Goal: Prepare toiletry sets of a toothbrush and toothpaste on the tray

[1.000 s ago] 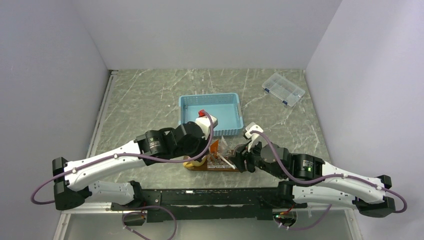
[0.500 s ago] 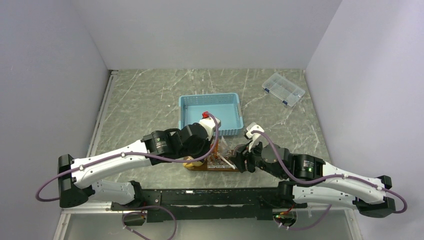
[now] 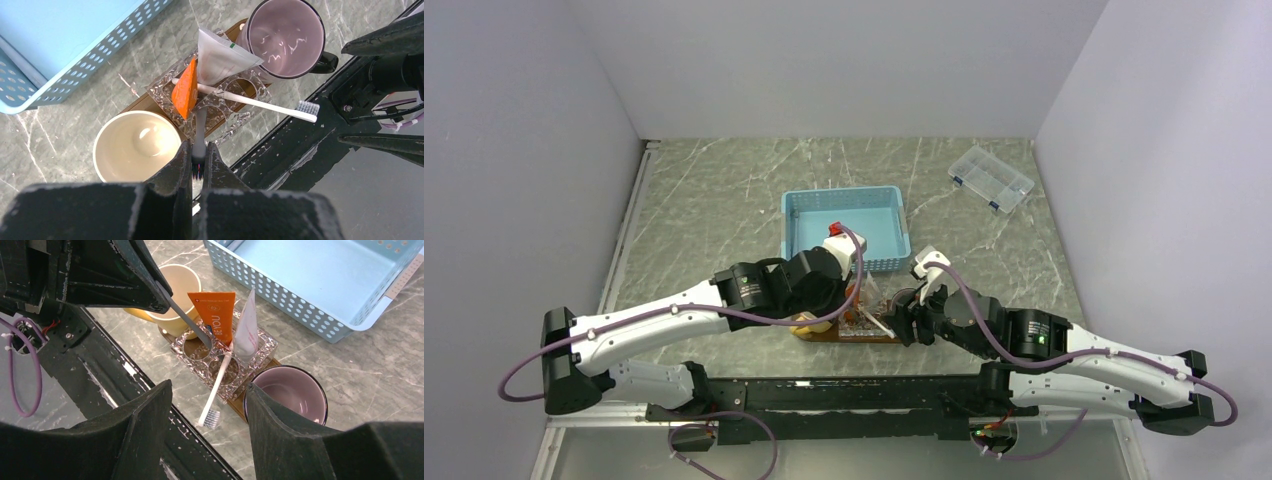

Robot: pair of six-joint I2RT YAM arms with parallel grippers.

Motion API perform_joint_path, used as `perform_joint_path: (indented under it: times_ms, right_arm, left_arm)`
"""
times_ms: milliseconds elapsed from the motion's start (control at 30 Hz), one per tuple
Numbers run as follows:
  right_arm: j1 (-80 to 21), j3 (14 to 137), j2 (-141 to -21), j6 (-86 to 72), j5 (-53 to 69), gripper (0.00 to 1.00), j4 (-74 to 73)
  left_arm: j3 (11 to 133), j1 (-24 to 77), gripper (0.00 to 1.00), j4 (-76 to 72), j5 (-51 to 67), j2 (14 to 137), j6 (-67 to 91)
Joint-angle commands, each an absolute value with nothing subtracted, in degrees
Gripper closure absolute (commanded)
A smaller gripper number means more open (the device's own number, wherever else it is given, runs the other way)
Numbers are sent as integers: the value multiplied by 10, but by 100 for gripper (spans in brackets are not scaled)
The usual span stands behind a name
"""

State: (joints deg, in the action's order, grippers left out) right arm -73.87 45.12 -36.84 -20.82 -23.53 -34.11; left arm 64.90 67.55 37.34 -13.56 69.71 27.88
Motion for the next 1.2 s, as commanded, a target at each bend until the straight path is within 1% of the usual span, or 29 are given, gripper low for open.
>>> perform_joint_path:
  times_ms: [0,167,233,300,700,833,1167]
  right_arm:
    - [-741,449,-368,-211,-237,41,-313]
    - [-741,453,-374,-210,-235,41,-315]
    - [-741,454,-374,-209,-234,41,-315]
    - [-740,455,-375,-209,-234,41,-315]
    - [-741,451,-381,-209,-235,41,-310]
    - [-741,451,-382,-209,-235,41,-310]
    - [-742,453,-389,-210,-235,41,-308]
  left_arm:
    - [644,680,100,349,-152,699,274]
    - [648,680,100,352,-149,705,277]
    - [648,680,90,352,-147,705,277]
    - [649,680,85,351,-145,705,276]
    - [654,681,76,355,-143,704,278]
    - [653,681,69,356,-143,697,279]
    - [652,682,67,355,-144,690,279]
